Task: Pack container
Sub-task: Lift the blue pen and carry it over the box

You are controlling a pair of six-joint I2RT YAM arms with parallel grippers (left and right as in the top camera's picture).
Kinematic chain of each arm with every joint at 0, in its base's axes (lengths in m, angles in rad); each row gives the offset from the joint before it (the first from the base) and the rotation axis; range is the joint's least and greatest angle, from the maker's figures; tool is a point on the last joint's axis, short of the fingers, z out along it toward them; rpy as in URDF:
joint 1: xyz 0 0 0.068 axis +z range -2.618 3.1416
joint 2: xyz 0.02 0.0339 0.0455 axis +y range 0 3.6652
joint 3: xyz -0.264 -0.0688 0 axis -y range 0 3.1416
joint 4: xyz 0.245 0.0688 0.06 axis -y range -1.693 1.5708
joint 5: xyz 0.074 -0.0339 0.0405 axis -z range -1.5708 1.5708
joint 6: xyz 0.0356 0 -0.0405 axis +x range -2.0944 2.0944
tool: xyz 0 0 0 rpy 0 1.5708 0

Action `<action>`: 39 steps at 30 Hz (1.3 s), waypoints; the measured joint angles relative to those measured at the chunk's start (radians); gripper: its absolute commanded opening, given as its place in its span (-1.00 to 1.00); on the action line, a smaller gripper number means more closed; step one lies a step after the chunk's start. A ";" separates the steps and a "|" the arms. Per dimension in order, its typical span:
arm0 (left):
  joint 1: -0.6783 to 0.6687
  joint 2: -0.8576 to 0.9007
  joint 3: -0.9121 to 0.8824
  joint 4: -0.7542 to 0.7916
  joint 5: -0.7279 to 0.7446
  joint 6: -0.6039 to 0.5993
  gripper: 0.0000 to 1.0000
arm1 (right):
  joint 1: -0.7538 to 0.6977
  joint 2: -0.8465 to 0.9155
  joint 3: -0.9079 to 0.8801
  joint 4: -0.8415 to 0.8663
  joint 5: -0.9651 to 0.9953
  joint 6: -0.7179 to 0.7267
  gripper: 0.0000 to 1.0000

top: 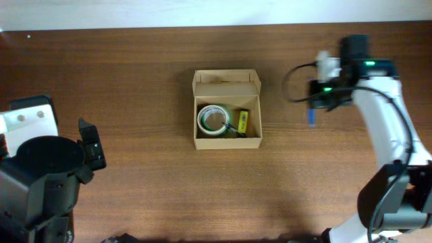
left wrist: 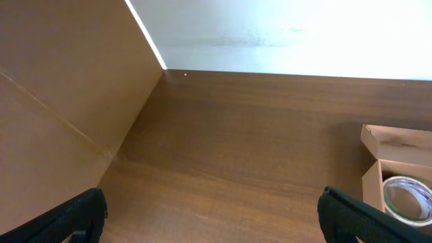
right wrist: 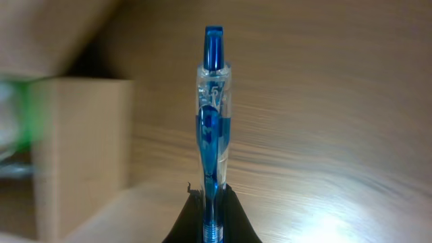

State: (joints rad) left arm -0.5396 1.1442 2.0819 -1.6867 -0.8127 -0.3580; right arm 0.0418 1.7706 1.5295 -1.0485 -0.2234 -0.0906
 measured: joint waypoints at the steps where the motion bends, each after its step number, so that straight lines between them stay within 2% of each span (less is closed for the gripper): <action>1: 0.000 0.000 0.000 0.000 0.000 0.000 0.99 | 0.042 0.000 0.000 0.003 -0.018 -0.012 -0.92; 7: 0.000 0.000 0.000 0.000 0.000 0.000 0.99 | 0.264 0.000 0.013 0.025 -0.089 -0.104 -0.92; 12: 0.000 0.000 0.000 0.000 0.000 0.000 0.99 | 0.349 0.000 0.032 0.027 -0.151 -0.181 -0.92; 21: 0.000 0.000 0.000 0.000 0.000 0.000 0.99 | 0.351 0.000 0.036 -0.036 -0.365 -0.371 -0.92; 27: 0.000 0.000 0.000 0.000 0.000 0.000 0.99 | 0.351 0.000 0.036 -0.044 -0.433 -0.479 -0.92; 35: 0.000 0.000 0.000 0.000 0.000 0.000 0.99 | 0.302 0.001 0.039 0.097 -0.456 -0.483 -0.92; 39: 0.000 0.000 0.000 0.000 -0.001 0.000 0.99 | 0.246 0.016 0.042 0.190 -0.455 -0.416 -0.92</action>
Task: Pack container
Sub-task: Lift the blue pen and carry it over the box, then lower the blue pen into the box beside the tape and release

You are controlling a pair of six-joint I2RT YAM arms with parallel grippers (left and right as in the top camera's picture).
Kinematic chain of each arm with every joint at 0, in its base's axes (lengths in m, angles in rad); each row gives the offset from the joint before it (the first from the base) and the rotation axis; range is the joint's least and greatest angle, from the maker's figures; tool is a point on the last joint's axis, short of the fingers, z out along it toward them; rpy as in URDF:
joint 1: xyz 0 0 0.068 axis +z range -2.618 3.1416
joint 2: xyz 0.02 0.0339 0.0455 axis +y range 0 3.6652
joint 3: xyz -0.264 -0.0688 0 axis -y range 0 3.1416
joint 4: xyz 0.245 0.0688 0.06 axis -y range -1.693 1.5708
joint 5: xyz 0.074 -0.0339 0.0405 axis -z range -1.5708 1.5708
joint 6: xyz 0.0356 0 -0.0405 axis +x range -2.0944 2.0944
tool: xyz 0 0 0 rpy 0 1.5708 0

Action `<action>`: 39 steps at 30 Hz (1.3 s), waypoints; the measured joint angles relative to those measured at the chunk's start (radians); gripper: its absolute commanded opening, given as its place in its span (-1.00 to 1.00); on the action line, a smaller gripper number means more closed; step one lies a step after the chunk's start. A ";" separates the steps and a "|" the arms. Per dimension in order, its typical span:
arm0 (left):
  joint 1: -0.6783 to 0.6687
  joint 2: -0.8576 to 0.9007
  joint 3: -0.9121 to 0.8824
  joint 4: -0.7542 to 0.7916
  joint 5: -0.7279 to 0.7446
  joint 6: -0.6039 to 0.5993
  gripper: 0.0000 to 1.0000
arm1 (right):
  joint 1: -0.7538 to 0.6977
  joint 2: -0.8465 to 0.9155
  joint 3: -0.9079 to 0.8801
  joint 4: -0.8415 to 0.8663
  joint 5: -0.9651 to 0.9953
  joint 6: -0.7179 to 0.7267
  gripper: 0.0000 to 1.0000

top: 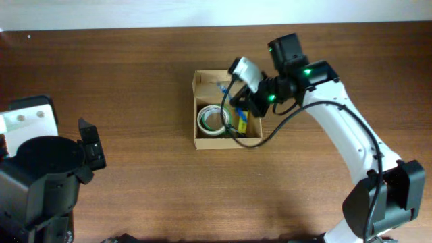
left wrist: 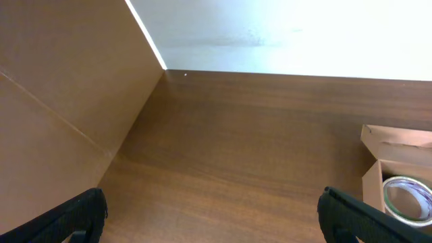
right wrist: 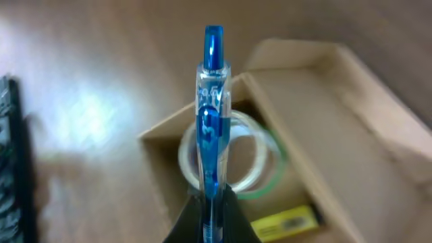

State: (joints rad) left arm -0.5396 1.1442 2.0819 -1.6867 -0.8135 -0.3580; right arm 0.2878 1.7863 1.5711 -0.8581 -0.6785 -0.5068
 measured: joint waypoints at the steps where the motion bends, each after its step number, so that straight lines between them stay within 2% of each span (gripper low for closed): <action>1: 0.000 0.000 0.000 0.000 0.000 0.000 0.98 | -0.013 0.008 0.001 0.016 0.000 0.014 -0.92; 6: 0.000 0.000 0.000 0.000 0.000 0.000 0.99 | -0.054 0.055 0.002 0.051 0.007 0.067 -0.93; 15: 0.000 0.000 0.000 0.000 0.000 0.000 0.99 | -0.044 0.135 0.002 0.043 0.007 0.089 -0.92; 24: 0.000 0.000 0.000 0.000 0.000 0.000 0.99 | -0.007 0.230 0.003 -0.053 0.008 0.043 -0.92; 39: 0.000 0.000 0.000 0.000 0.000 0.000 0.99 | 0.003 0.233 -0.004 -0.097 0.053 0.000 -0.92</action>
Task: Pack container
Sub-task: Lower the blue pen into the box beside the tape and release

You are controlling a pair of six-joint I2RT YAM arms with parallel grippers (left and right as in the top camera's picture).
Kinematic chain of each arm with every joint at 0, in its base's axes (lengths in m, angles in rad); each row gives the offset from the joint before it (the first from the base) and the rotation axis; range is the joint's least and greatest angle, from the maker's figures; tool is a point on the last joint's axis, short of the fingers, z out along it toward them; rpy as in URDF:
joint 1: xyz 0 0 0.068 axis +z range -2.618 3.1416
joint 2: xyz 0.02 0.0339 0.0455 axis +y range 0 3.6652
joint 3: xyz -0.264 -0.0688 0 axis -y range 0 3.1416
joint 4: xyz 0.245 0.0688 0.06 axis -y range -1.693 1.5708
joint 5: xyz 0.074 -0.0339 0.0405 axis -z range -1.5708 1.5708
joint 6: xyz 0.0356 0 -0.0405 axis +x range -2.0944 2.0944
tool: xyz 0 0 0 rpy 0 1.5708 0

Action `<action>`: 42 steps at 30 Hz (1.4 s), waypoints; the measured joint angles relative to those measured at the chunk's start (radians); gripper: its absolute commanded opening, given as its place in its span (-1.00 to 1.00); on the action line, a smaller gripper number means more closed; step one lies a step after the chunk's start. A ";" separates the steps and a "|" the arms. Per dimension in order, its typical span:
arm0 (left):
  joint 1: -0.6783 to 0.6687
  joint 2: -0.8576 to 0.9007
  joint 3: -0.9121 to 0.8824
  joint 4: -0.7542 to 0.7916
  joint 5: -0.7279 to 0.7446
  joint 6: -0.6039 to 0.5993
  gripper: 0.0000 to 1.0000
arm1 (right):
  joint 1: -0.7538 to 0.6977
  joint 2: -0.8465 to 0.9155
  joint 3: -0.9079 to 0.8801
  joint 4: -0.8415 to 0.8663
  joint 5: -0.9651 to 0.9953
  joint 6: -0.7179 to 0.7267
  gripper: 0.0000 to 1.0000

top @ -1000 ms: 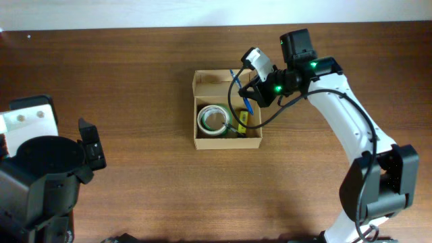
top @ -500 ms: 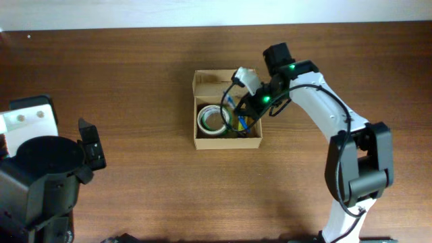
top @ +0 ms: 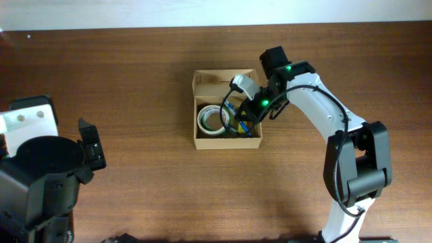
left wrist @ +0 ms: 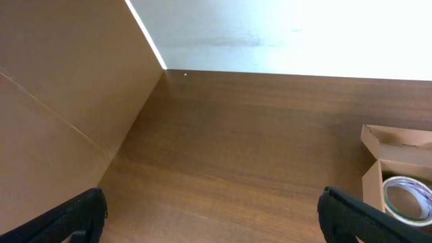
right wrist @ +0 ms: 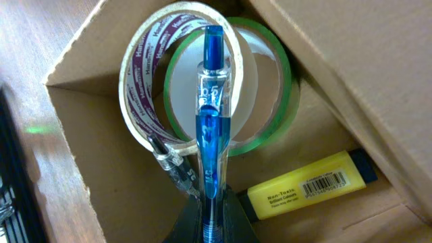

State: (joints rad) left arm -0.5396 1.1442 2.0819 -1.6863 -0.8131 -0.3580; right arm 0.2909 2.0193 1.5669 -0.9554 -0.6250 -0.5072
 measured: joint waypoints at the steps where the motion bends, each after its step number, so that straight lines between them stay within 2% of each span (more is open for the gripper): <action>1: 0.000 0.000 0.000 0.000 0.000 0.000 0.99 | 0.000 0.000 -0.005 0.000 0.003 -0.002 -0.92; 14: 0.000 0.000 0.000 0.000 0.000 0.000 0.99 | 0.000 0.000 -0.050 0.004 0.026 -0.017 -0.90; 16: 0.000 0.000 0.000 0.000 0.000 0.000 0.98 | 0.000 0.000 -0.058 0.011 0.024 -0.017 -0.23; 18: 0.000 0.000 0.000 0.000 0.000 0.000 0.99 | 0.004 -0.003 -0.062 0.014 0.010 -0.016 0.22; 21: 0.000 0.000 0.000 0.000 0.000 0.000 0.99 | 0.010 -0.006 -0.075 0.021 0.015 -0.015 0.52; 35: 0.000 0.000 0.000 0.000 0.000 0.000 0.99 | 0.006 -0.004 -0.057 -0.025 0.034 0.002 0.56; 42: 0.000 0.000 0.000 0.000 0.000 0.000 0.99 | 0.018 -0.004 0.063 -0.044 0.061 0.110 0.62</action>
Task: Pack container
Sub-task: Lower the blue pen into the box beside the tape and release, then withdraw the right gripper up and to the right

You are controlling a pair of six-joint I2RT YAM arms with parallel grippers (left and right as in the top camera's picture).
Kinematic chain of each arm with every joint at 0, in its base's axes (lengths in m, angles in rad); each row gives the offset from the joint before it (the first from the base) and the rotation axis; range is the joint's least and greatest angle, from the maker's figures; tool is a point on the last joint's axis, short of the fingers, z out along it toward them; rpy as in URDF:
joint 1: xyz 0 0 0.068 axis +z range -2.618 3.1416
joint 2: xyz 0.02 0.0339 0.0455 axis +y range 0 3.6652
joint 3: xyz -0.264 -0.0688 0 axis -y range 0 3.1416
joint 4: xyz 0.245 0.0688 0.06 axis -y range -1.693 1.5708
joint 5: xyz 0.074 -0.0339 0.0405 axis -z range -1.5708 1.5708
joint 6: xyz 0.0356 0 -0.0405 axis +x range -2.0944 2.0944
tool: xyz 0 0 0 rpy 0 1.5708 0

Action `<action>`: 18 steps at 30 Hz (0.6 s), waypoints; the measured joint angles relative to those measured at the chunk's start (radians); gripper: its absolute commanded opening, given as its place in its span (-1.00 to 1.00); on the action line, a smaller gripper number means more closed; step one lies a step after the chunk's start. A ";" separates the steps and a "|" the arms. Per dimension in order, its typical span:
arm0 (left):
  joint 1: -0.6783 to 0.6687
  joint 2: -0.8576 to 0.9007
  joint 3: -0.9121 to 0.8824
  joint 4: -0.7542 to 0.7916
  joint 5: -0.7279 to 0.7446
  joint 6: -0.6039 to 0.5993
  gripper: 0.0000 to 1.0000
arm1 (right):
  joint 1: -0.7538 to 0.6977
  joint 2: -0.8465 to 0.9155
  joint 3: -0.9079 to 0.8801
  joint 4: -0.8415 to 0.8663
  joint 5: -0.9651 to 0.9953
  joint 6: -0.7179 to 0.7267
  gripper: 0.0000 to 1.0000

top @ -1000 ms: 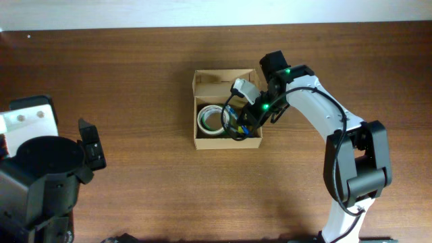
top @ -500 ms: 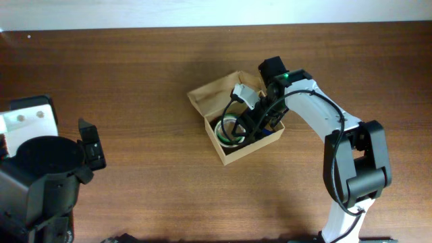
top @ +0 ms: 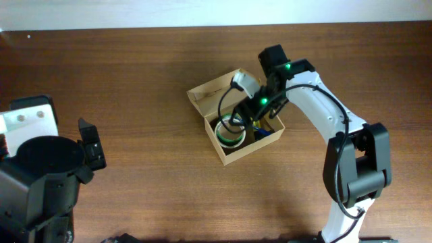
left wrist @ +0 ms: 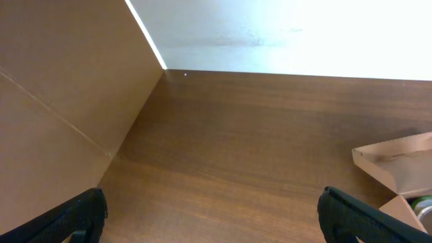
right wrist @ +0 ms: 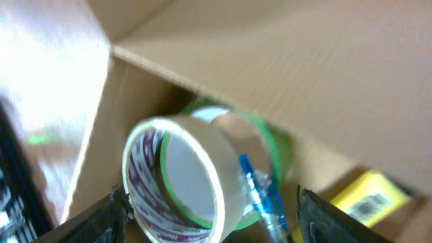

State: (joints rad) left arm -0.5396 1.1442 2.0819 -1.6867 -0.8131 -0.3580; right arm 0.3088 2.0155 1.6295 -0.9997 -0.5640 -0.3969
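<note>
The open cardboard box (top: pixel 202 100) sits skewed mid-table, and its corner shows at the right of the left wrist view (left wrist: pixel 391 158). Inside lie a white tape roll (right wrist: pixel 182 182) over a green one, a blue pen (right wrist: pixel 260 196) leaning on them, and a yellow highlighter (right wrist: pixel 371 192). My right gripper (right wrist: pixel 216 226) is open low inside the box, its fingers either side of the tape and pen, holding nothing. In the overhead view it hangs over the box's middle (top: pixel 253 111). My left gripper (left wrist: pixel 212 223) is open over bare table at the far left.
The box's lid flap (right wrist: pixel 270 61) rises close in front of the right wrist camera. The left arm's bulky base (top: pixel 40 169) fills the lower left of the table. A white wall (left wrist: pixel 283 34) borders the far edge.
My right gripper has opened and let go of the blue pen, which now lies in the box against the tape rolls. The box has turned askew and shifted slightly toward the front.
My right gripper held the blue pen over the table to the right of the box, then above the box, then down inside it over the tape rolls. Now the pen lies loose in the box and the box sits rotated. The left arm stayed still.
</note>
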 measured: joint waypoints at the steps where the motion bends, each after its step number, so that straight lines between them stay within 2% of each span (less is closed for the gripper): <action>1: 0.000 0.000 0.000 0.000 0.000 0.000 0.99 | 0.005 0.000 0.017 -0.003 0.014 0.018 0.64; 5: 0.000 0.000 0.000 0.000 0.000 0.000 0.99 | 0.045 0.002 0.133 -0.042 0.133 0.127 0.62; 6: 0.000 0.000 0.000 0.000 0.000 0.000 0.98 | 0.052 0.002 0.165 -0.055 0.172 0.157 0.54; 12: 0.000 0.000 0.000 0.000 0.000 0.000 0.99 | 0.053 0.002 0.350 -0.139 0.397 0.322 -0.15; 16: 0.000 0.000 0.000 0.000 -0.004 0.000 0.99 | -0.004 0.002 0.412 -0.202 0.472 0.389 -0.87; 18: 0.000 0.000 0.000 0.000 -0.010 0.000 0.99 | -0.050 0.002 0.420 -0.237 0.491 0.422 -0.92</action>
State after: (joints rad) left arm -0.5396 1.1442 2.0819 -1.6867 -0.8234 -0.3576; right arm 0.2584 2.0171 2.0491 -1.2362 -0.0731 0.0246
